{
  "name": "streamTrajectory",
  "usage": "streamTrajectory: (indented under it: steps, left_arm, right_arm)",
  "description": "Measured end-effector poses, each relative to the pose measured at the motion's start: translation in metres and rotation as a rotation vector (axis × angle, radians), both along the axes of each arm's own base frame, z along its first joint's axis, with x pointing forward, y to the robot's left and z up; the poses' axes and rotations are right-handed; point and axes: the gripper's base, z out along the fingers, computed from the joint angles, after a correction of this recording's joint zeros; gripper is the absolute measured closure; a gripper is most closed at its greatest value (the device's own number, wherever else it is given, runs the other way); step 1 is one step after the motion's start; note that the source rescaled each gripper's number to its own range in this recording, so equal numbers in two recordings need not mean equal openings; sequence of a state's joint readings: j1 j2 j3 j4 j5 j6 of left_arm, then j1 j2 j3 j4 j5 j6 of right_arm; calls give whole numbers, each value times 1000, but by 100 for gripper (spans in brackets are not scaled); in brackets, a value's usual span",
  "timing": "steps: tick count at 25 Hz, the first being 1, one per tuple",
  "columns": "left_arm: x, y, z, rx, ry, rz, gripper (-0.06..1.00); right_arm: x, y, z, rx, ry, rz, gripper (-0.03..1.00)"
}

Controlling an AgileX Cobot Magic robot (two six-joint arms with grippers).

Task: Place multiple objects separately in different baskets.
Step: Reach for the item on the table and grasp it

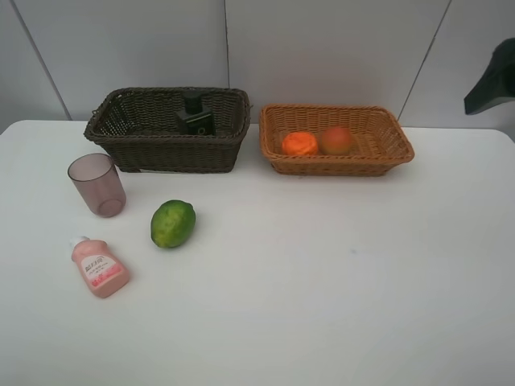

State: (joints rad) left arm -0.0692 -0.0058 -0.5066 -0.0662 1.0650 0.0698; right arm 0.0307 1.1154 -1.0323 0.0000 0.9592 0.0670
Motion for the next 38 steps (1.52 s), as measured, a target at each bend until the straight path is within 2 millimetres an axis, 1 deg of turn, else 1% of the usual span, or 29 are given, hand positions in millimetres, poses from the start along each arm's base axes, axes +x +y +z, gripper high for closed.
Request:
streamTrajectory:
  steps: [1, 4, 7, 11, 15, 19, 22, 28, 30, 35, 38]
  left_arm:
    - [0, 0, 0, 0, 0, 0, -6]
    - [0, 0, 0, 0, 0, 0, -6]
    - [0, 0, 0, 0, 0, 0, -6]
    - [0, 0, 0, 0, 0, 0, -6]
    - [0, 0, 0, 0, 0, 0, -6]
    - [0, 0, 0, 0, 0, 0, -6]
    - [0, 0, 0, 0, 0, 0, -6]
    - [0, 0, 0, 0, 0, 0, -6]
    - [0, 0, 0, 0, 0, 0, -6]
    - [0, 0, 0, 0, 0, 0, -6]
    - [0, 0, 0, 0, 0, 0, -6]
  right_arm:
    - [-13, 0, 7, 0, -41, 2, 10]
    - [-52, 0, 20, 2, -127, 13, 10]
    - [-91, 2, 25, 6, -197, 44, 10]
    - [-137, 1, 21, 14, -301, 67, 10]
    - [-170, -2, 11, 19, -393, 66, 10]
    - [-191, -4, -6, 23, -446, 66, 10]
    - [-202, -6, -21, 17, -471, 64, 10]
    - [-211, -7, -54, 16, -461, 63, 10]
    - [-211, -7, -57, 15, -448, 63, 10]
    - [-212, -7, -58, 14, -454, 63, 10]
    - [-218, -8, -58, 17, -492, 63, 10]
